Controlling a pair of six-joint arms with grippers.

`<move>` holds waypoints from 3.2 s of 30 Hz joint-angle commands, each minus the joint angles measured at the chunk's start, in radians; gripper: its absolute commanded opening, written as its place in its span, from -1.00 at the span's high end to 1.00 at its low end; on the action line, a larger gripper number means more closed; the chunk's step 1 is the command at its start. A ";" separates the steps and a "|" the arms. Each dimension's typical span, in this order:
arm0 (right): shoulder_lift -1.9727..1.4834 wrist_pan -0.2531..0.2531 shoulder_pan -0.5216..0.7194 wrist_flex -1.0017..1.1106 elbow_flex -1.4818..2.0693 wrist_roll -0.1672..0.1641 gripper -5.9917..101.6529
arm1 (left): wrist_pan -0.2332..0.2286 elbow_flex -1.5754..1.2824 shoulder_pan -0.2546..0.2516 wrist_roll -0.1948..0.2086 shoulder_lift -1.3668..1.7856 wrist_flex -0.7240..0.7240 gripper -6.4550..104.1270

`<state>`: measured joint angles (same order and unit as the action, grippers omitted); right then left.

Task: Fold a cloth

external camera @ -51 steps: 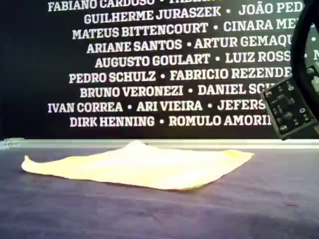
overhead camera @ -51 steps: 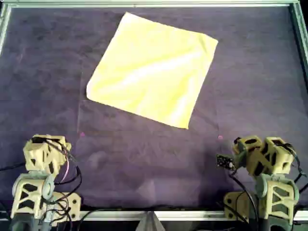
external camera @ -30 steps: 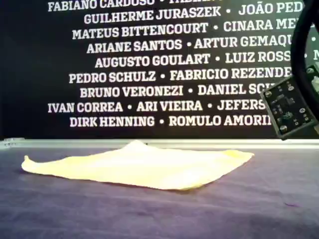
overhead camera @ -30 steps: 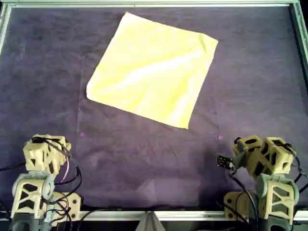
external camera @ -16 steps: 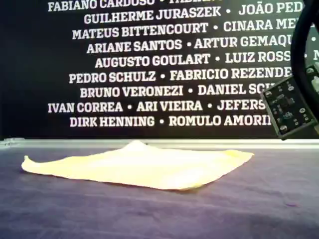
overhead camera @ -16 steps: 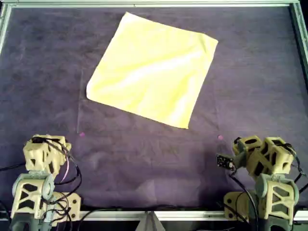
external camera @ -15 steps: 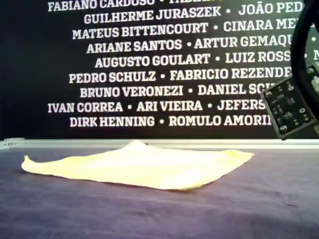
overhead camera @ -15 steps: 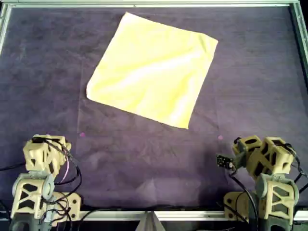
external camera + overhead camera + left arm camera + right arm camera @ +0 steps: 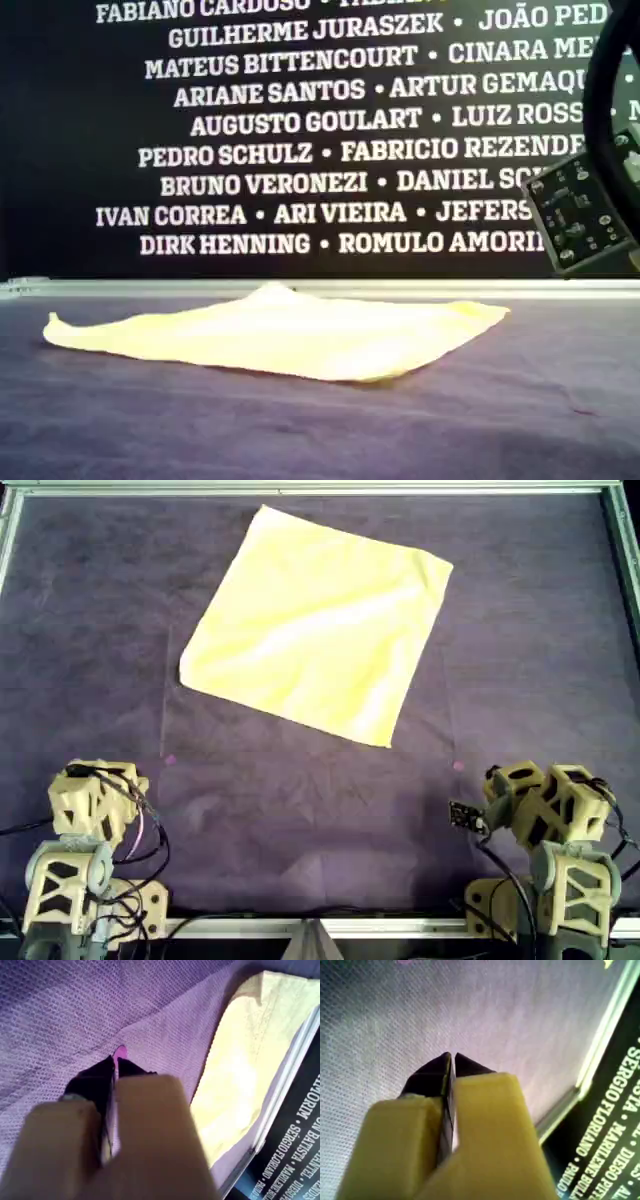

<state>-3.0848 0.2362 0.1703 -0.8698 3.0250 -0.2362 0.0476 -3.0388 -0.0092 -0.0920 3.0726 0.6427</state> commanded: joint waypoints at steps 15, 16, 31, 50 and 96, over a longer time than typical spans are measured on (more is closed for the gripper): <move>-0.044 0.011 -0.121 0.514 -0.014 0.006 0.42 | 0.011 0.023 -0.117 0.008 0.011 -0.232 0.42; -0.044 0.011 -0.147 0.538 -0.018 0.006 0.36 | 0.009 0.025 -0.152 0.008 0.011 -0.235 0.34; -0.040 -0.008 -0.541 0.652 -0.021 0.238 0.17 | -0.026 0.078 -0.267 -0.012 0.003 -0.371 0.04; 1.114 0.011 -0.546 0.607 -0.526 0.265 0.16 | -0.025 0.704 -0.206 -0.081 -1.239 -0.583 0.03; 1.723 0.008 -0.635 0.485 -1.127 0.285 -0.09 | -0.028 1.058 -0.199 -0.081 -1.609 -0.583 0.02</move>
<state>-1.3606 0.2347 -0.4617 -0.3651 1.9727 0.0445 0.0230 -2.0540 -0.2316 -0.1672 1.4527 0.0798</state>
